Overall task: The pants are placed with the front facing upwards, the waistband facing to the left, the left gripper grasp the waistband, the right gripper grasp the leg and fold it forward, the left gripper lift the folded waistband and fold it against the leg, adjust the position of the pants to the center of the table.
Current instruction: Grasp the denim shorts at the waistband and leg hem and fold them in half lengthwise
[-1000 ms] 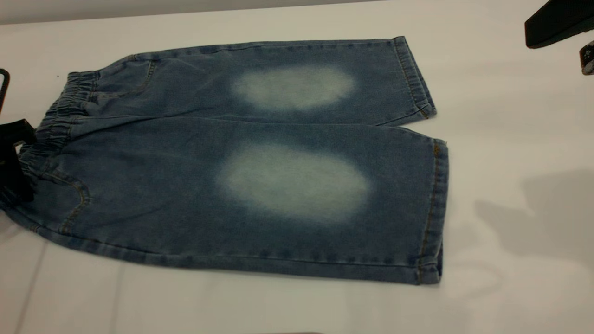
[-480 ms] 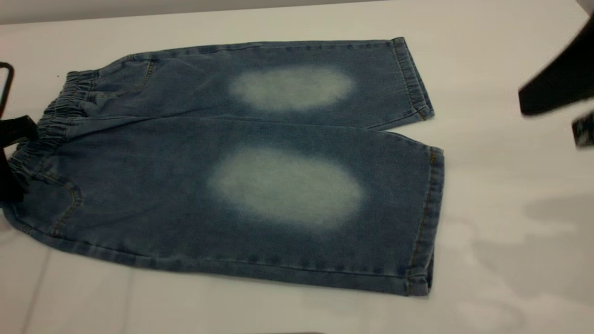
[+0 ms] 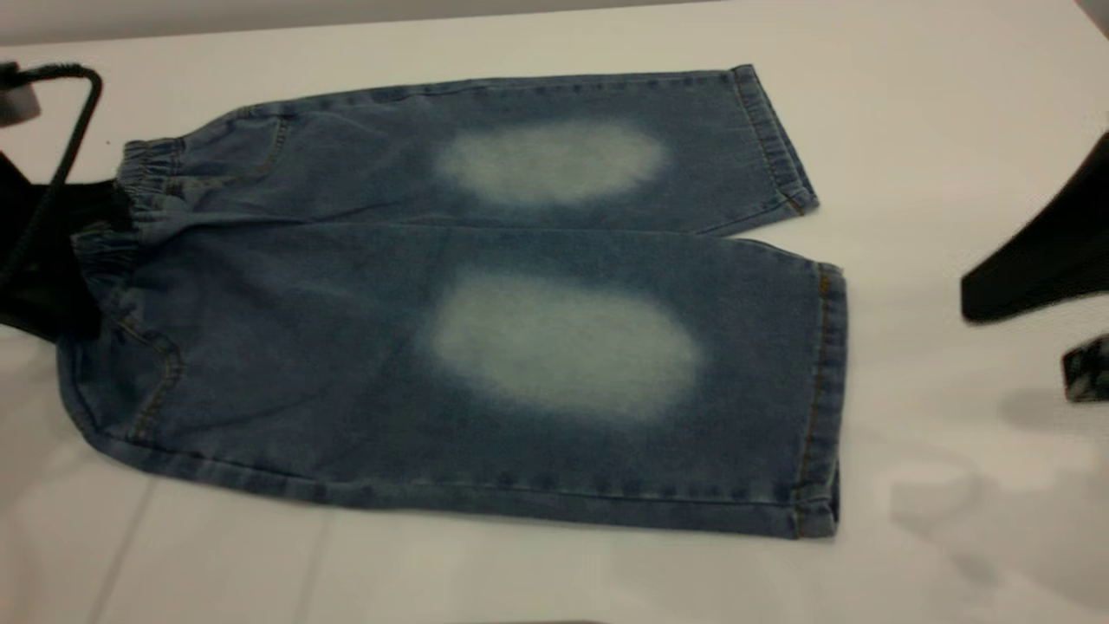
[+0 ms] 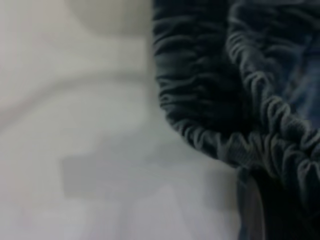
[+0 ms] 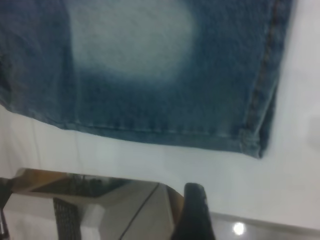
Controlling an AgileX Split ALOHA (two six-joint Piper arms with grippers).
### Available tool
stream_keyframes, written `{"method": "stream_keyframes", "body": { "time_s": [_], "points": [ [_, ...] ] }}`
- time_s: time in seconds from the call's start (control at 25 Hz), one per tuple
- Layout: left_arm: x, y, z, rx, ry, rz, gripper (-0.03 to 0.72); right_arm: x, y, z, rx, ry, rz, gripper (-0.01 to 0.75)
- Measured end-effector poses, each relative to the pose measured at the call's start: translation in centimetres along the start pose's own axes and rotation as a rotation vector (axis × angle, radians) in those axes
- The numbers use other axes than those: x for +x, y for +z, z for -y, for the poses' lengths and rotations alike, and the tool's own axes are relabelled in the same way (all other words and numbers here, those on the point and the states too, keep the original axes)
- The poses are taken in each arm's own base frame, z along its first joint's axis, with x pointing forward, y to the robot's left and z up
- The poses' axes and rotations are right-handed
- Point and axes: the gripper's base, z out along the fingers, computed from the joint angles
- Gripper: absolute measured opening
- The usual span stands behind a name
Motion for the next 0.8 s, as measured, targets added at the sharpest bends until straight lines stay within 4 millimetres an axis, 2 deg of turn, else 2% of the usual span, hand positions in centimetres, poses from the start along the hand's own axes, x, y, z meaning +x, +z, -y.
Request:
{"method": "stream_keyframes", "body": {
  "time_s": [0.36, 0.52, 0.8],
  "points": [
    [0.3, -1.5, 2.7, 0.040, 0.131, 0.037, 0.078, 0.2, 3.9, 2.2, -0.024, 0.115, -0.135, 0.483],
    [0.2, -1.9, 2.8, 0.044, 0.134, 0.048, 0.078, 0.4, 5.4, 2.9, -0.027, 0.130, -0.168, 0.466],
    [0.2, -1.9, 2.8, 0.044, 0.132, 0.048, 0.078, 1.8, 8.9, 2.5, -0.003, 0.073, -0.242, 0.463]
  ]
}}
